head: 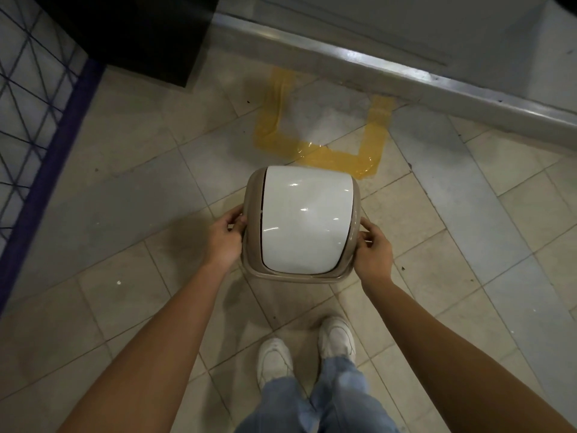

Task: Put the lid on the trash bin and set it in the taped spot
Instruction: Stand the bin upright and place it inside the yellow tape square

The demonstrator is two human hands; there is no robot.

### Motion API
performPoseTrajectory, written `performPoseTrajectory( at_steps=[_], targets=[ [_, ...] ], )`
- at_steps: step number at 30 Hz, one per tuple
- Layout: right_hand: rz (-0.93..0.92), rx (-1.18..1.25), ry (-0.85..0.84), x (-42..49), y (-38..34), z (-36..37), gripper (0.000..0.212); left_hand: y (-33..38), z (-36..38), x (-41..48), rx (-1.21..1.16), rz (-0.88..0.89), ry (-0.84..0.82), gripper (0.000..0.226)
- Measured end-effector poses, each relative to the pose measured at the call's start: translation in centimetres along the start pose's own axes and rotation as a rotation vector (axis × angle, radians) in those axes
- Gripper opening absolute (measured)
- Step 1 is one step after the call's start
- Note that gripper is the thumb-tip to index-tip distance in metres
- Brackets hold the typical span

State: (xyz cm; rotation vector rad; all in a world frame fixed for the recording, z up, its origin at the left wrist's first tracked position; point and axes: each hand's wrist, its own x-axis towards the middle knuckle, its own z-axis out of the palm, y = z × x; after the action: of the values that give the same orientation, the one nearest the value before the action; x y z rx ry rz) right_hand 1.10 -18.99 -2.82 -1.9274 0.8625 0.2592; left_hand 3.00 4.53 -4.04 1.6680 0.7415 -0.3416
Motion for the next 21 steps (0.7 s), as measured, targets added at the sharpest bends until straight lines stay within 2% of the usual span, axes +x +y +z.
performPoseTrajectory(
  at_steps=[4, 21],
  targets=[
    [0.019, 0.032, 0.014, 1.7, -1.2, -0.3, 0.036, 1.6, 1.2, 2.2, 0.048, 0.012, -0.045, 0.031],
    [0.074, 0.110, -0.002, 8.9, -6.4, -1.6, 0.031, 8.6, 6.0, 8.4, 0.109, 0.008, -0.032, 0.029]
  ],
)
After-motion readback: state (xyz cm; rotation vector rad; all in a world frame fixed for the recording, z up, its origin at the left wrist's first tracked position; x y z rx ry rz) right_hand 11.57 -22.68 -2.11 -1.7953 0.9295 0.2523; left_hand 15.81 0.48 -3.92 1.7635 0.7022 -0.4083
